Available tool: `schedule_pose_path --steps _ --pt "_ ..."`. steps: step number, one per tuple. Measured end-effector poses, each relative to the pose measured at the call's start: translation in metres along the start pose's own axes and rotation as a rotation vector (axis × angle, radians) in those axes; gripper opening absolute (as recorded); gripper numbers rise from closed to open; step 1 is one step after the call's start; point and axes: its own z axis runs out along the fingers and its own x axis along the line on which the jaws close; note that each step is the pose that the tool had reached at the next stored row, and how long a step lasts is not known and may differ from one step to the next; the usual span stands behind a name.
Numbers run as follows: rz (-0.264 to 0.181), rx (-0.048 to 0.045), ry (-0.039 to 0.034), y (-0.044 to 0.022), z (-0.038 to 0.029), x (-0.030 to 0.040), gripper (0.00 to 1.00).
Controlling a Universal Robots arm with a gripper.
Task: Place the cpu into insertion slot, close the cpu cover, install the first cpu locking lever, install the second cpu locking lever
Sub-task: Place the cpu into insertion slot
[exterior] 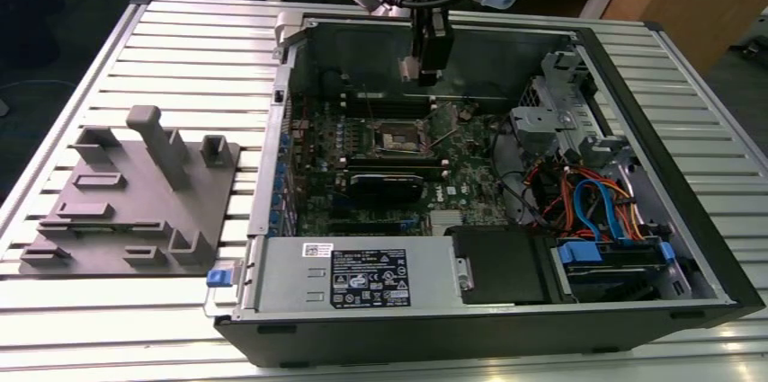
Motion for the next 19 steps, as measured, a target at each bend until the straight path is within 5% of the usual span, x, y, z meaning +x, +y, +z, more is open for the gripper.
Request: schedule_pose_path --steps 4,13,19 --pt "0.0 -0.0002 0.0004 -0.0001 0.0009 0.0 0.54" --pt "0.0 0.0001 0.0001 -0.0014 0.0154 -0.0001 0.54" --pt "0.0 0.0001 0.0 -0.0015 0.0159 -0.0001 0.54"
